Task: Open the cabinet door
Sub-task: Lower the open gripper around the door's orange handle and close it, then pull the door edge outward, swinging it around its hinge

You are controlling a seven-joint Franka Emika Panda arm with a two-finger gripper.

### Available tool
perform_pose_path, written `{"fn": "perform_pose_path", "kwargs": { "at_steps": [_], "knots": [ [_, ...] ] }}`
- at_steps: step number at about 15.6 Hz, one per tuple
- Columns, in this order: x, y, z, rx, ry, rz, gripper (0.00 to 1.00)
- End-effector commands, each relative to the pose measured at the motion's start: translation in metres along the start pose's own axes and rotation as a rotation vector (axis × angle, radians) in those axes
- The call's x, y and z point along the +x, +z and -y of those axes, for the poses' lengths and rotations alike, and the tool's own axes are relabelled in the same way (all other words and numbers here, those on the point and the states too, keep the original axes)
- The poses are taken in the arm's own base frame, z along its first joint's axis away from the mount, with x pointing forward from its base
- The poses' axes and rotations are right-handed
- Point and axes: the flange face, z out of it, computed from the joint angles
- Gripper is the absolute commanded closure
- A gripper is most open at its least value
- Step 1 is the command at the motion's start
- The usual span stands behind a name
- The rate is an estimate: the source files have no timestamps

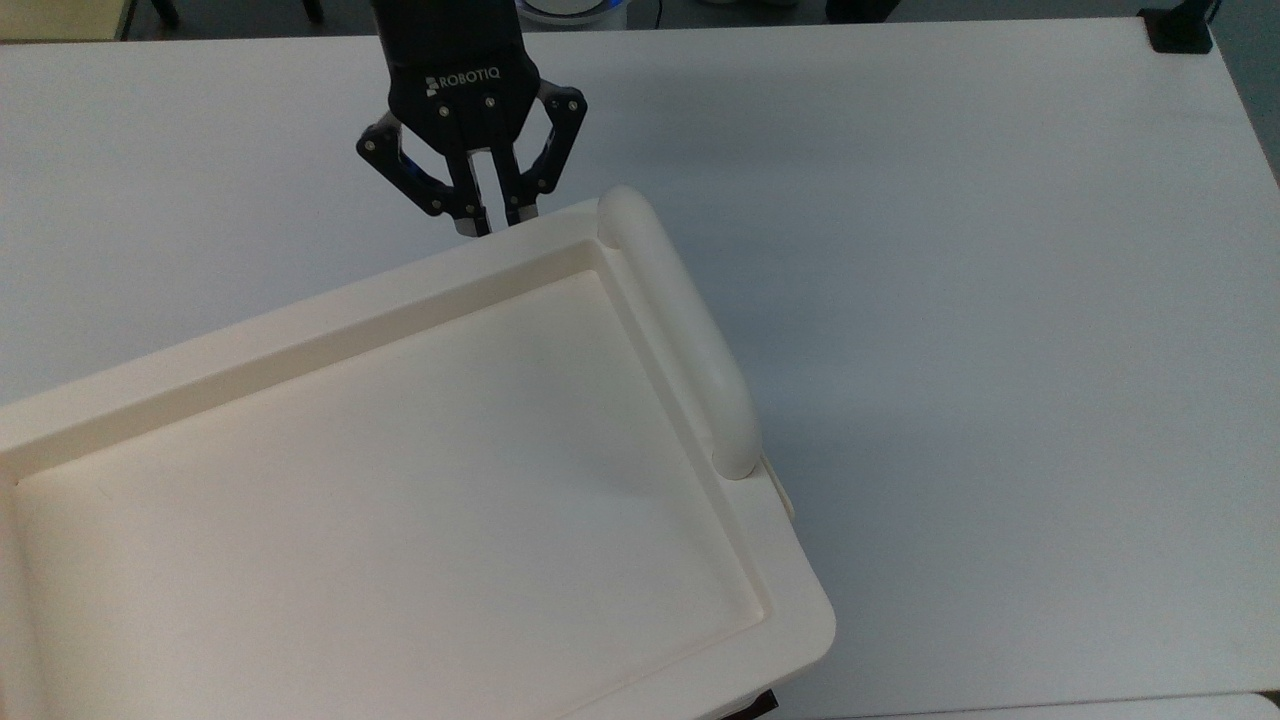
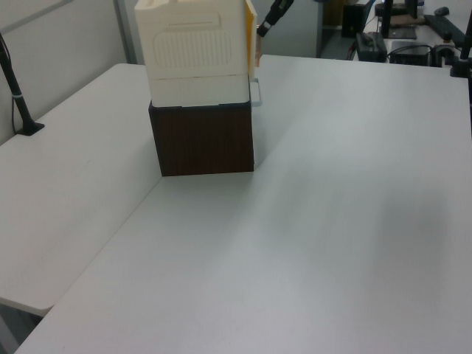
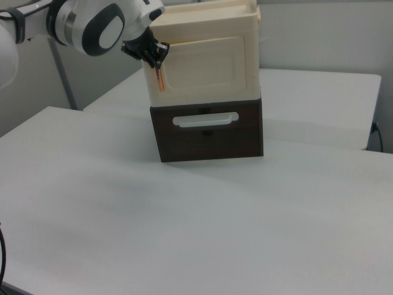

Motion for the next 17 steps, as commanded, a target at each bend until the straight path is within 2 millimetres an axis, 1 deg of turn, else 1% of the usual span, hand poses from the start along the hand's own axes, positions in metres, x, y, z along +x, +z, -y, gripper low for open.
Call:
{"fn": "perform_pose_path", "kwargs": {
  "at_steps": [1,2,4,5,7,8,9,10,11,14,17],
  "knots": [
    [-0.015,-0.020,-0.037,-0.026,0.045,0.026,0.91],
    [-0.017,-0.024,-0.040,-0.025,0.046,0.034,0.88],
    [-0.022,-0.027,-0.047,-0.021,0.056,0.066,0.78],
    [-0.025,-0.031,-0.053,-0.021,0.064,0.082,0.62],
    [-0.031,-0.041,-0.063,-0.020,0.085,0.112,0.21],
    [-0.036,-0.045,-0.070,-0.019,0.093,0.130,0.09],
    [-0.040,-0.047,-0.077,-0.019,0.104,0.146,0.00],
    [-0.041,-0.051,-0.080,-0.021,0.110,0.148,0.00],
    [-0.044,-0.057,-0.090,-0.032,0.123,0.144,0.00],
    [-0.063,-0.070,-0.128,-0.059,0.184,0.168,0.00],
    [-0.084,-0.086,-0.173,-0.103,0.250,0.189,0.00]
  ]
}}
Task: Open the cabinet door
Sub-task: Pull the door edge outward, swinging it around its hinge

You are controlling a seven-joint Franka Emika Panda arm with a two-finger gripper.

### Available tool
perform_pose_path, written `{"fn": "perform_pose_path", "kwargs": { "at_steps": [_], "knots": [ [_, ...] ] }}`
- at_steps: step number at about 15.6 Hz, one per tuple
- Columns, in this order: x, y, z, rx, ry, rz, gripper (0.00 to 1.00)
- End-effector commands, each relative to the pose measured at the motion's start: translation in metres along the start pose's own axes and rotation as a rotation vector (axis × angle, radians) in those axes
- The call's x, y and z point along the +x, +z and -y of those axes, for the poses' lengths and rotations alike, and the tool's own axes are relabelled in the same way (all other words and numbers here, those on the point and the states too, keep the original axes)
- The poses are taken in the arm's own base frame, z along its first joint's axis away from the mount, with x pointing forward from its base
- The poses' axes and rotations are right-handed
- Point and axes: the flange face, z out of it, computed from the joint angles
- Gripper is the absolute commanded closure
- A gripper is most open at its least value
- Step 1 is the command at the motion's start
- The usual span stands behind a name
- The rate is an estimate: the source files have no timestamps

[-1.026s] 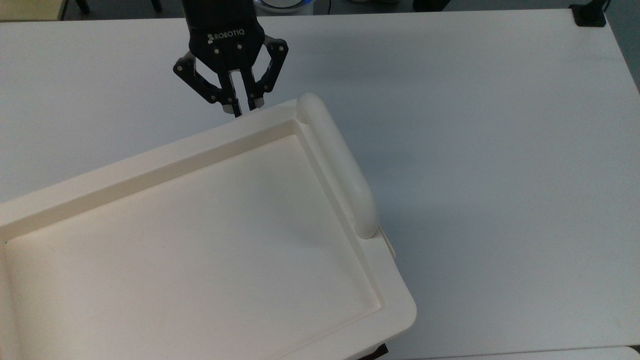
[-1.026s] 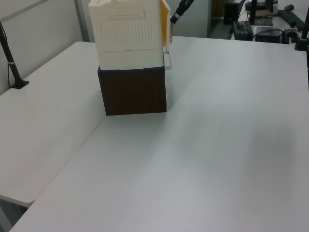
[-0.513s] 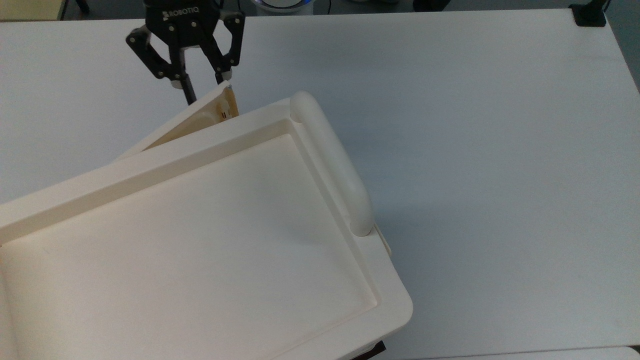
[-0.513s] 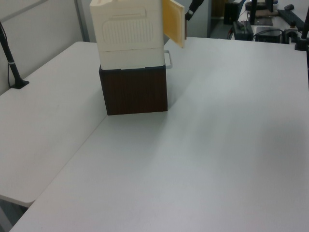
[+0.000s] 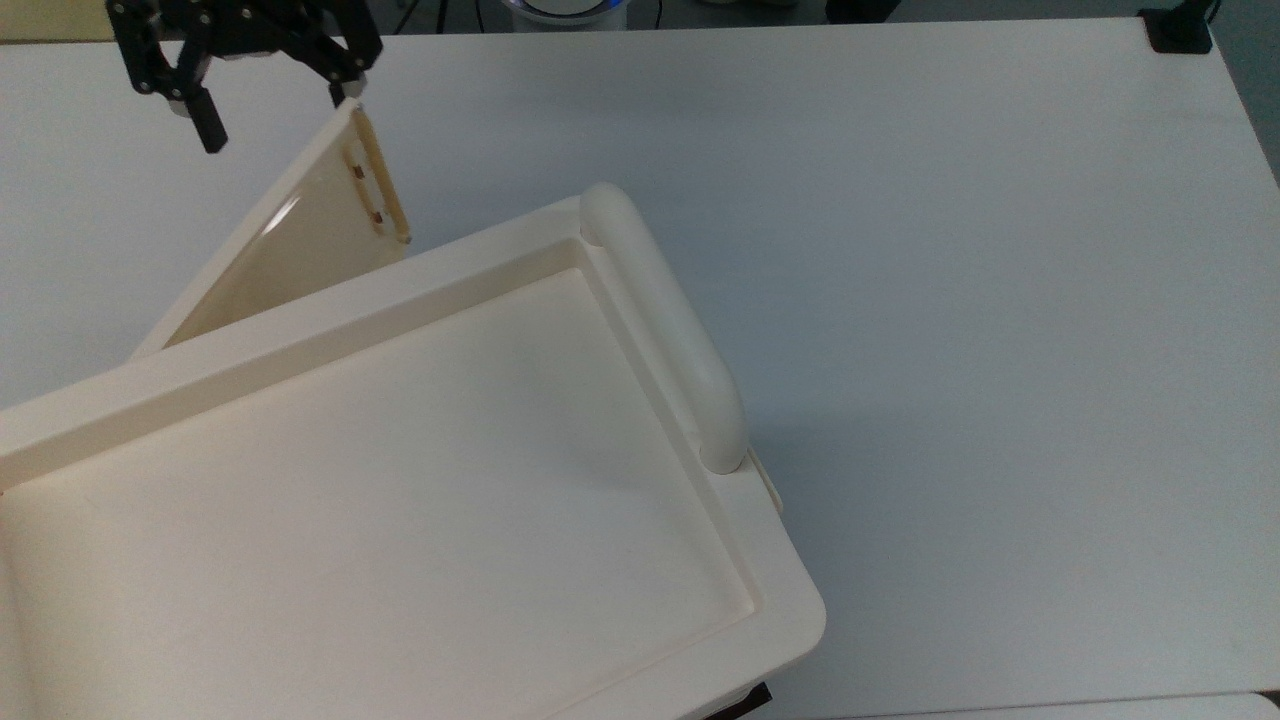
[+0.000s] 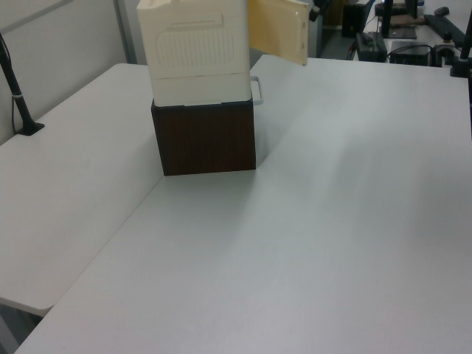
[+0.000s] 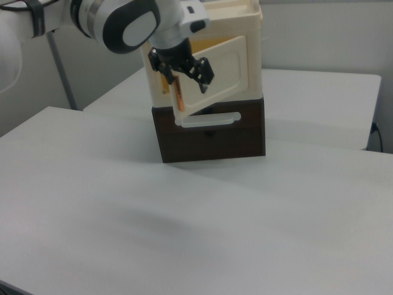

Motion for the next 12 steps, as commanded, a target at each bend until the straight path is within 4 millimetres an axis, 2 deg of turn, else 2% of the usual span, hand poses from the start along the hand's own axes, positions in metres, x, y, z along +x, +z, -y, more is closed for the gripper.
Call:
{"fn": "perform_pose_path", "kwargs": {
  "at_steps": [1,4,6,7,10,12],
  "knots": [
    [-0.019,-0.019,-0.061,-0.063,0.074,-0.009,0.00],
    [-0.032,-0.030,-0.100,-0.127,0.117,-0.001,0.00],
    [-0.042,-0.045,-0.125,-0.195,0.130,0.009,0.00],
    [-0.046,-0.058,-0.131,-0.224,0.130,0.006,0.00],
    [-0.058,-0.087,-0.135,-0.235,0.147,0.006,0.00],
    [-0.058,-0.099,-0.123,-0.221,0.152,-0.002,0.00]
  ]
}}
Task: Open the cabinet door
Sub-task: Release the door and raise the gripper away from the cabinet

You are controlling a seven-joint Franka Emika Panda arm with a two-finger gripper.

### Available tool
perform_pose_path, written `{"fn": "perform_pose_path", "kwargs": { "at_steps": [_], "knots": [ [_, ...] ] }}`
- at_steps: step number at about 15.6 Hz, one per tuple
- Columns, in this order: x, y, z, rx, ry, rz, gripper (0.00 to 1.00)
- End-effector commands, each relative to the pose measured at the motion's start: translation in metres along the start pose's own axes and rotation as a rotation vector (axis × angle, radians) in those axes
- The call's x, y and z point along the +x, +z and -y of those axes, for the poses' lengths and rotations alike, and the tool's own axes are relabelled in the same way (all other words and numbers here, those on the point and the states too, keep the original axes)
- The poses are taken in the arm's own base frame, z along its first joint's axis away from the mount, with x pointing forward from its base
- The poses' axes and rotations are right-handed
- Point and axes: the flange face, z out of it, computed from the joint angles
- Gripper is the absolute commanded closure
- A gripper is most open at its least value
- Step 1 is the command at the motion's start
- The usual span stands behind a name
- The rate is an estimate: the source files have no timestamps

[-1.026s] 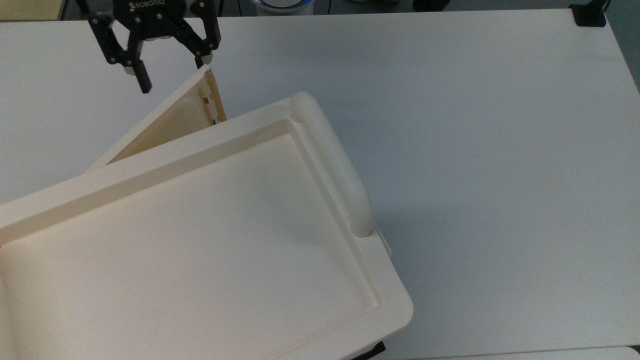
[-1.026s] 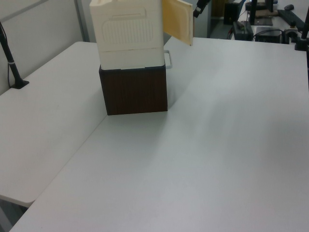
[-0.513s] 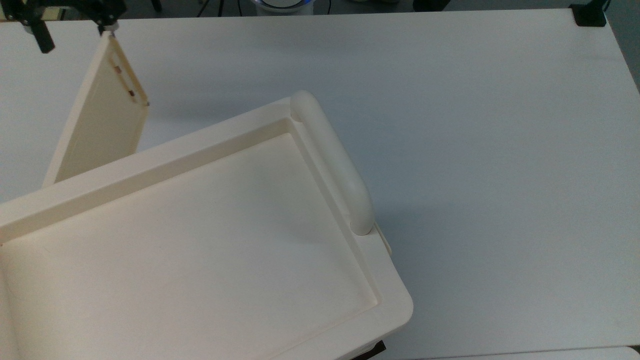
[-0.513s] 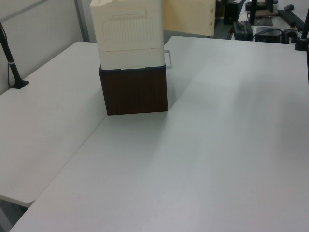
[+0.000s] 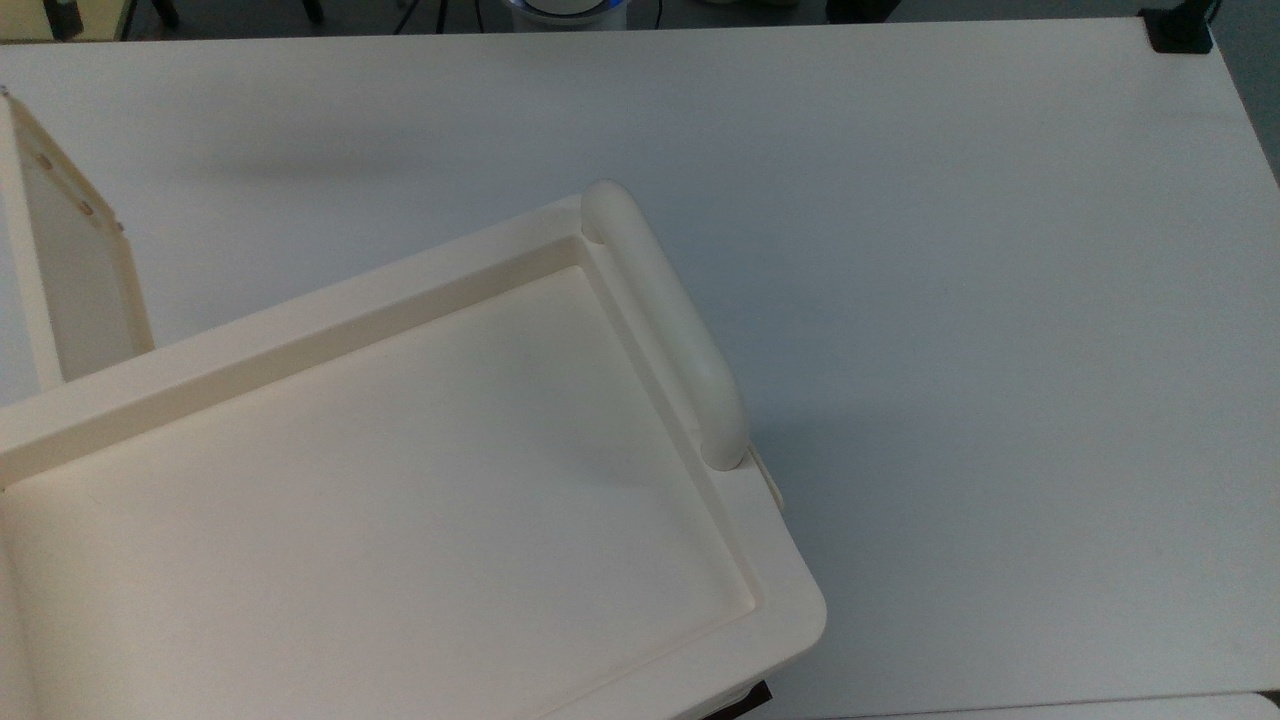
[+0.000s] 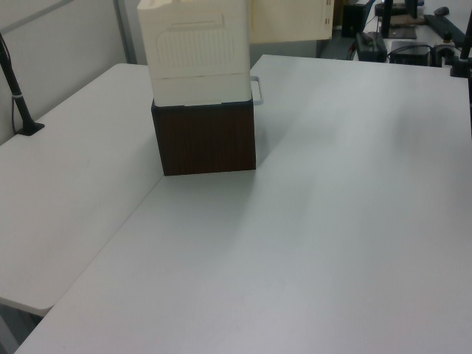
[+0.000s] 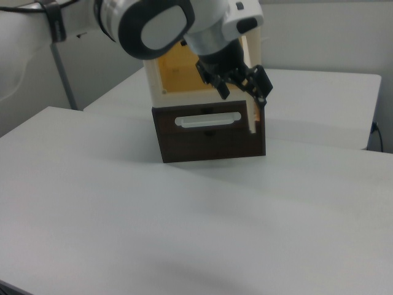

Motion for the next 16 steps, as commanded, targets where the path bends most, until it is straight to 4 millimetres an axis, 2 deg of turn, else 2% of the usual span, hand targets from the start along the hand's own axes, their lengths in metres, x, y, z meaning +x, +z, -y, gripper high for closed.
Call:
{"fn": "perform_pose_path", "kwargs": {
  "at_steps": [1,2,4,6,10,13,16],
  "knots": [
    [-0.011,-0.035,0.023,0.026,-0.026,0.022,0.00],
    [-0.013,-0.037,0.038,0.043,-0.049,0.051,0.00],
    [-0.013,-0.043,0.087,0.063,-0.098,0.096,0.00],
    [-0.014,-0.051,0.123,0.058,-0.056,0.123,0.00],
    [-0.026,-0.042,0.196,0.071,-0.091,0.242,0.00],
    [-0.038,-0.033,0.223,0.085,-0.140,0.326,0.00],
    [-0.045,-0.023,0.230,0.092,-0.153,0.364,0.00]
  ]
}}
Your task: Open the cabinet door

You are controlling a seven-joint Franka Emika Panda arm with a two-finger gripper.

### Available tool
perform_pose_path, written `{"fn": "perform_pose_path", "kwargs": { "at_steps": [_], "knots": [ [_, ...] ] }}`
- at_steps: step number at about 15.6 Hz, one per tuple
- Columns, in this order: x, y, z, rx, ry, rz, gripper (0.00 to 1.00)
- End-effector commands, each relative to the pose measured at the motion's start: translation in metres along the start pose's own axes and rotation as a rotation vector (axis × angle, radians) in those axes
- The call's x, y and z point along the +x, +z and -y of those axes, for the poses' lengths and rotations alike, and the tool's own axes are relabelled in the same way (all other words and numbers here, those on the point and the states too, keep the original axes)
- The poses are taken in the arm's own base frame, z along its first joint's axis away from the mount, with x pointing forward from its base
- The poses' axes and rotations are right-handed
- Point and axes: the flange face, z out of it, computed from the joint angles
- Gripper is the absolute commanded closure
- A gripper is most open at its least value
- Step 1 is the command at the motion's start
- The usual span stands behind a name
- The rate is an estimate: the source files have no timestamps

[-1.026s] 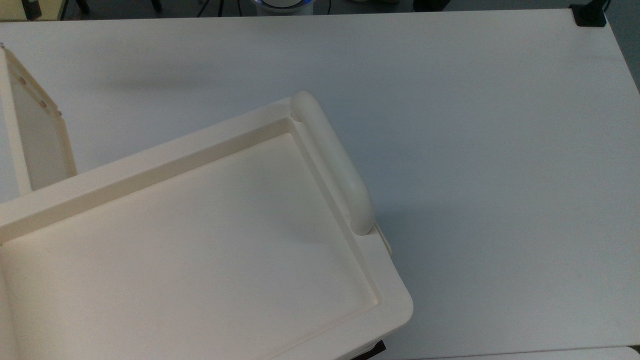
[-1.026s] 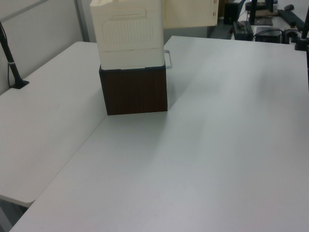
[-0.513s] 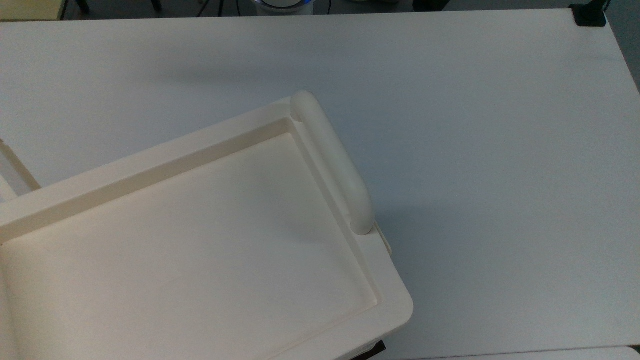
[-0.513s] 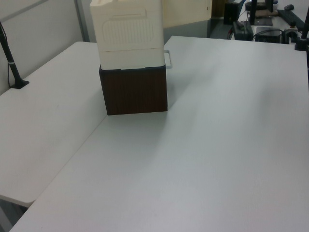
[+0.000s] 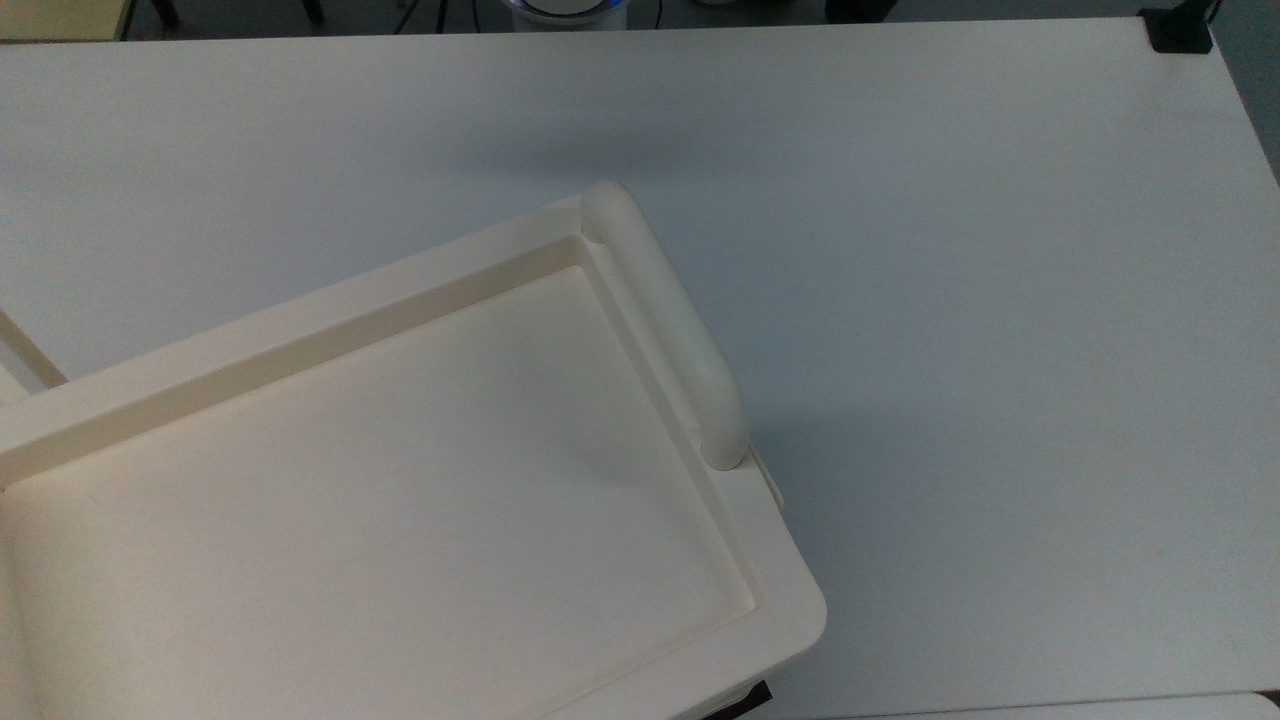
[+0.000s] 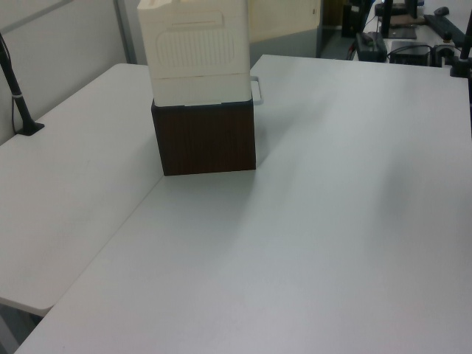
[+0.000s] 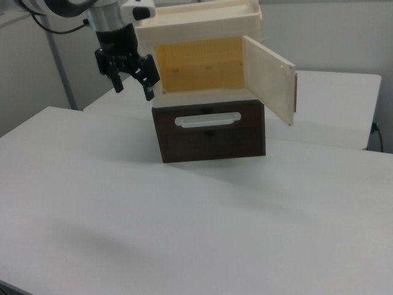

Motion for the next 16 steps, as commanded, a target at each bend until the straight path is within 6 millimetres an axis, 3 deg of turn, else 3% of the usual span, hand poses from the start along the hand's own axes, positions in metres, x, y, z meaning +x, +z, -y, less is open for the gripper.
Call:
{"fn": "perform_pose_path", "kwargs": {
  "at_steps": [1,6,16],
  "knots": [
    [-0.007,0.015,0.005,-0.009,-0.005,0.045,0.00],
    [0.001,0.034,0.027,-0.030,-0.059,0.072,0.00],
    [0.000,0.034,0.028,-0.045,-0.055,0.077,0.00]
  ]
}}
